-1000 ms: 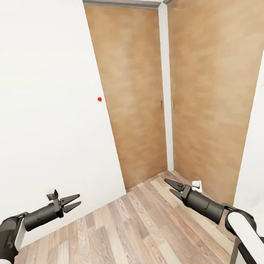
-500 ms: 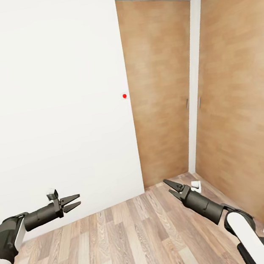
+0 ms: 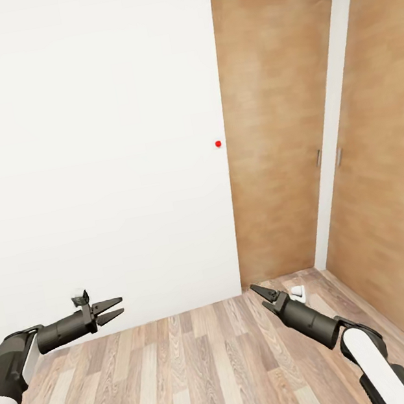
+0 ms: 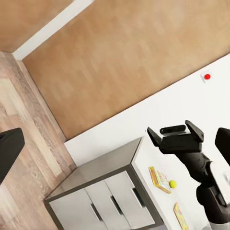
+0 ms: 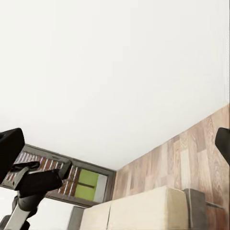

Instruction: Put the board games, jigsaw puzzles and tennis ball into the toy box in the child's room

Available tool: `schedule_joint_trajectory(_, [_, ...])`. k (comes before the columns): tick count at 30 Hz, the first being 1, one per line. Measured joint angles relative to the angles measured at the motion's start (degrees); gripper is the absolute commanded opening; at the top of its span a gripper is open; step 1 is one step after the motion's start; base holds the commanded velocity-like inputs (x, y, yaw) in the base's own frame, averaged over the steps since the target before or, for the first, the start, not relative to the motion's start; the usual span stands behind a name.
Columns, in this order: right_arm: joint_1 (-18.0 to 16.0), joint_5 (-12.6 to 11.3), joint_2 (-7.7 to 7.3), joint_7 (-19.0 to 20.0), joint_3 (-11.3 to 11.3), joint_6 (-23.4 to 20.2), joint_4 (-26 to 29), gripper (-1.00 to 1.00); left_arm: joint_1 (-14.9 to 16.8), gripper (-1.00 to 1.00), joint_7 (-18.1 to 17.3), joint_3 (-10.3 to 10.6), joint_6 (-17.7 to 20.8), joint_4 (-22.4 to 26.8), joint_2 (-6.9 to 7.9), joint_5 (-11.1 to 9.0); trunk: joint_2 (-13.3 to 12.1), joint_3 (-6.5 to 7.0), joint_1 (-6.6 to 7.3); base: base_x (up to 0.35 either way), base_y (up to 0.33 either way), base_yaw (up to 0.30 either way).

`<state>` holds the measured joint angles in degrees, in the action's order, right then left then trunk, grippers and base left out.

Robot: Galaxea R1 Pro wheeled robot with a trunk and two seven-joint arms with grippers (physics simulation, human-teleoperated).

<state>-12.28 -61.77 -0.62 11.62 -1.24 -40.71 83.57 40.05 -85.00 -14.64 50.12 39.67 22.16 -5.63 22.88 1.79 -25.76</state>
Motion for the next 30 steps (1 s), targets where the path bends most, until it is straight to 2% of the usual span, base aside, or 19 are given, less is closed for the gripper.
schedule_joint_trajectory(9, [-1.87, 1.09, -0.02, -2.03, -0.20, 0.28, -5.15, 1.00, 0.00, 1.00, 0.56, -0.03, -0.01, 0.00, 0.00, 0.02, 0.00, 0.13, 0.00, 0.070, 0.000, 0.245])
schedule_joint_trajectory(11, [-3.63, 1.37, -0.11, -2.50, -0.11, 2.33, -8.76, 1.00, 0.00, 1.00, 1.42, -0.03, -0.01, -0.02, -0.02, 0.04, -0.01, 0.14, 0.00, 0.102, 0.000, 0.244])
schedule_joint_trajectory(13, [-5.59, 2.30, -0.38, -3.11, -0.02, 4.86, -13.37, 1.00, 0.00, 1.00, 2.80, -0.03, -0.01, -0.06, -0.11, 0.06, -0.01, 0.14, 0.01, 0.126, 0.000, 0.243])
schedule_joint_trajectory(17, [-8.29, 4.42, -0.49, -3.60, 0.01, 6.63, -19.38, 1.00, -0.01, 1.00, 4.96, -0.07, -0.01, -0.08, -0.16, 0.08, -0.01, 0.14, 0.01, 0.161, 0.000, 0.241])
schedule_joint_trajectory(24, [-9.94, 7.40, -0.26, -3.90, -0.02, 7.53, -22.69, 1.00, 0.00, 1.00, 6.70, -0.15, 0.03, -0.08, -0.08, 0.10, 0.00, 0.14, 0.02, 0.225, 0.000, 0.241])
schedule_joint_trajectory(30, [-10.23, 11.67, -0.33, -3.91, -0.32, 7.76, -23.08, 1.00, 0.01, 1.00, 9.49, -0.19, 0.03, -0.23, -0.29, 0.14, 0.00, 0.14, 0.03, 0.284, 0.000, 0.151])
